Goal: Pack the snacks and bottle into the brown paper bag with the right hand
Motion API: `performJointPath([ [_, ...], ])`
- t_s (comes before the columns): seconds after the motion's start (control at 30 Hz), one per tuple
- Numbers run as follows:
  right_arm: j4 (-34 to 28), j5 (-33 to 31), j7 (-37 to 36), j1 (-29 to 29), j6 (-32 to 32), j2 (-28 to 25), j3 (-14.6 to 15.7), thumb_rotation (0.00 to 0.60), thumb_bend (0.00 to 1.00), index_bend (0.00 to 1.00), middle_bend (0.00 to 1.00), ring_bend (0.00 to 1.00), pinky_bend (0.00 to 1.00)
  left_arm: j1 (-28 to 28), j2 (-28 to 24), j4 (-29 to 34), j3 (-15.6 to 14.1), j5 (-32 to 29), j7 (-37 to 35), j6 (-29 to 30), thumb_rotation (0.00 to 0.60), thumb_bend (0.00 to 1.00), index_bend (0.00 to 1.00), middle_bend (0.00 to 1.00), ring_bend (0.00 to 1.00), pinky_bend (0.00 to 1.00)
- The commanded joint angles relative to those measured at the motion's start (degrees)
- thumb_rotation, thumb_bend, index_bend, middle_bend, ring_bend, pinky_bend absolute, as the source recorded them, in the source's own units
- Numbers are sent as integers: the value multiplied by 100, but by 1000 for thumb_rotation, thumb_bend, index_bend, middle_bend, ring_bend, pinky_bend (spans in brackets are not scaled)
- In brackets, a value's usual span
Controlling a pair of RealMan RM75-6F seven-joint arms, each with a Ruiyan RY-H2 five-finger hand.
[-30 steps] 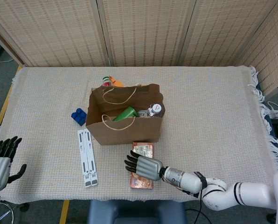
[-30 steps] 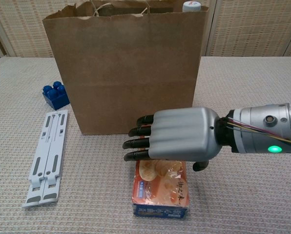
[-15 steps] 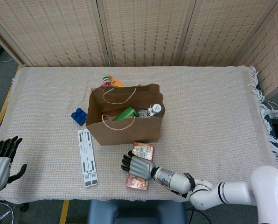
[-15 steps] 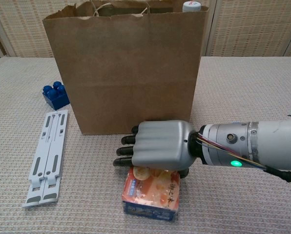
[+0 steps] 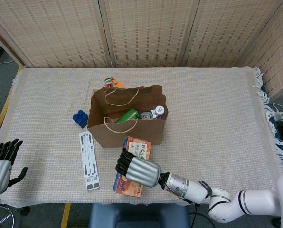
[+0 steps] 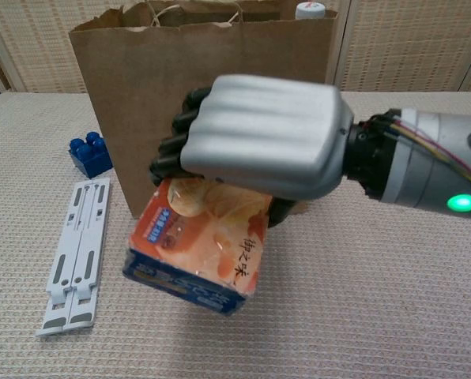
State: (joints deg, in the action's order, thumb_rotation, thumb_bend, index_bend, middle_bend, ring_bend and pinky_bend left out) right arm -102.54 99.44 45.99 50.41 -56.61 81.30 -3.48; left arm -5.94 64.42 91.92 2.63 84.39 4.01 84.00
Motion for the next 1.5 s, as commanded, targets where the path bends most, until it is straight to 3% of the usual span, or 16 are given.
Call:
performJointPath([
  [0.03,-545,563,-243,-191,-744,-414,-301,600,273,684,568,570,755,6,18,2,6,-9,43,18,600,353,20,0,0,0],
  [0.2,-815,511,-139,-175,-1074,-519,-878,600,274,683,568,570,754,13,37,8,14,-19,92,39,600,353,20,0,0,0],
  [0.37,-948,-364,142,8,-998,-370,-1669,600,274,674,568,570,745,11,35,7,16,-23,79,30,600,353,20,0,0,0],
  [0.53,-587,-1332,462,335,-961,114,-2248,600,273,670,568,570,744,4,19,-4,11,-11,14,12,600,353,20,0,0,0],
  [0.63,-158,-1835,760,568,-976,501,-2434,600,273,665,568,570,738,1,9,-14,5,6,-38,5,600,353,20,0,0,0],
  [0.93,919,-3234,1548,1083,-1462,1694,-2718,600,274,604,568,570,737,1,19,-85,1,51,-146,28,600,353,23,0,0,0],
  [1.33,701,-4729,2368,1090,-2857,2728,-2945,600,274,525,568,526,737,0,14,-96,-6,72,-166,32,600,353,23,0,0,0],
  [1.43,491,-5061,2555,1071,-2919,2711,-2924,600,273,389,510,433,728,3,20,-95,-5,72,-148,41,600,353,23,0,0,0],
  [1.5,372,-5212,2646,1064,-2945,2659,-2923,600,242,217,399,339,697,4,22,-93,-5,69,-138,43,600,354,24,0,0,0],
])
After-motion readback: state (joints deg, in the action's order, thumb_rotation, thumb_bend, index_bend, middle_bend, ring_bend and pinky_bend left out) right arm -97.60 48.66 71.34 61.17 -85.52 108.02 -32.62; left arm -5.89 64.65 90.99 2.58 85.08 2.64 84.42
